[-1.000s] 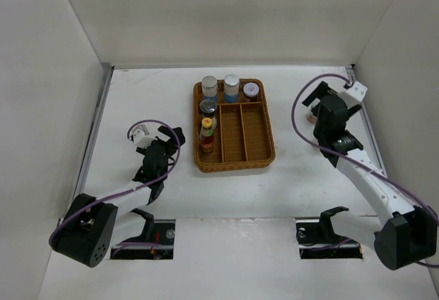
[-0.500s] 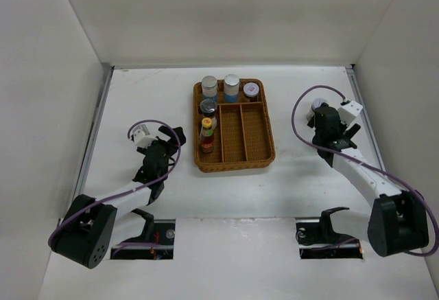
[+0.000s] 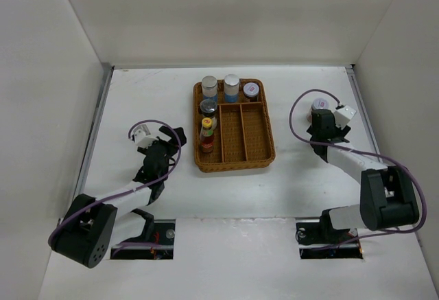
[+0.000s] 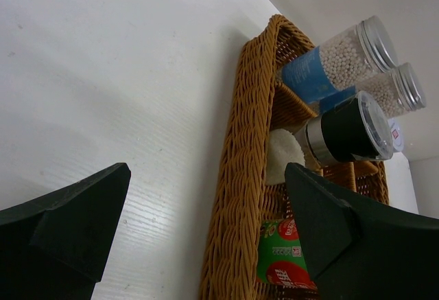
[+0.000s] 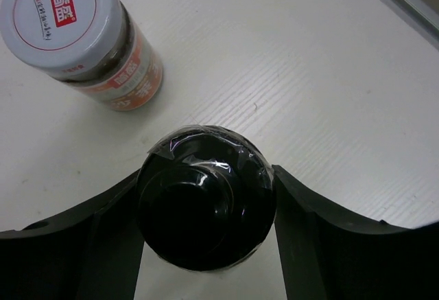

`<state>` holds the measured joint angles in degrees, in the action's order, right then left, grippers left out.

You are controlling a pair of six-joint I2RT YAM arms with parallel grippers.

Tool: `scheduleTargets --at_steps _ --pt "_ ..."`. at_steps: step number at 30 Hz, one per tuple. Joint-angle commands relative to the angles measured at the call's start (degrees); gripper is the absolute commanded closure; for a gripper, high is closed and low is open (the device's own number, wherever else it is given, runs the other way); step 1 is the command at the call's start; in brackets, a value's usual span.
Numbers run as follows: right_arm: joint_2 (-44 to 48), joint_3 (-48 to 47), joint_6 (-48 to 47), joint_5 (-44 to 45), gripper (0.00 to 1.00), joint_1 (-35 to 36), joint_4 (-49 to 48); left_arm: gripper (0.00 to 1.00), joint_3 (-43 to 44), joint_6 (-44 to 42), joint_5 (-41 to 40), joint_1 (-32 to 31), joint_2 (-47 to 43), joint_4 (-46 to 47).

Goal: Organize the condiment bottles

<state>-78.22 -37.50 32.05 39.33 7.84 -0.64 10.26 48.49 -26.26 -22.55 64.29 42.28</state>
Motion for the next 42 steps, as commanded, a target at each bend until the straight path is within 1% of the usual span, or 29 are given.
scheduleTargets --at_steps 1,3,5,9,12,14,17,20,25,30,34,37,42 --pt "-0.01 -1.35 0.12 1.27 0.4 0.03 -6.03 0.0 1.08 0.38 0.59 0.0 -0.4 3.33" --pt "1.39 -1.53 -0.76 3.2 0.46 1.25 -5.95 0.0 0.99 0.47 0.77 -0.26 -0.4 3.33" --pt "3.93 -0.65 -1.81 6.44 0.49 3.27 -6.74 0.0 0.99 0.47 0.77 -0.44 -0.75 3.33" --pt "8.25 -2.31 -6.9 8.92 0.5 8.36 -6.39 0.0 1.25 0.47 0.86 -0.17 0.04 3.42" --pt "10.8 -4.42 -9.72 10.5 0.5 14.6 -6.83 0.0 1.16 0.47 0.77 -0.44 -0.66 3.42" --pt "10.46 -7.4 -10.69 9.54 0.5 18.73 -7.35 0.0 1.25 0.47 0.68 0.18 -0.14 3.42" --pt "6.25 -12.85 -11.4 4.02 0.5 24.79 -8.67 0.0 1.16 0.47 0.95 0.01 -0.57 3.42" --pt "0.37 -17.77 -10.61 -1.17 0.5 29.9 -12.44 0.0 1.08 0.38 0.42 0.35 -0.75 3.42" --pt "-10.27 -26.82 -10.61 -8.21 0.49 33.95 -14.82 0.0 0.81 0.38 0.6 0.27 -1.27 3.42" --pt "-19.24 -34.21 -10.87 -10.68 0.49 35.1 -14.74 0.0 0.64 0.38 0.86 0.36 -1.18 3.42" --pt "-25.04 -37.73 -11.05 -11.29 0.49 35.1 -13.86 0.0 0.37 0.38 0.6 0.53 -1.63 3.95" --pt "-28.47 -38.62 -10.52 -11.03 0.49 35.1 -13.33 0.0 0.29 0.38 0.86 0.09 -1.54 4.12" --pt "-31.64 -38.09 -9.99 -8.75 0.48 34.57 -13.42 0.0 0.46 0.46 0.95 0.53 -0.84 4.21"
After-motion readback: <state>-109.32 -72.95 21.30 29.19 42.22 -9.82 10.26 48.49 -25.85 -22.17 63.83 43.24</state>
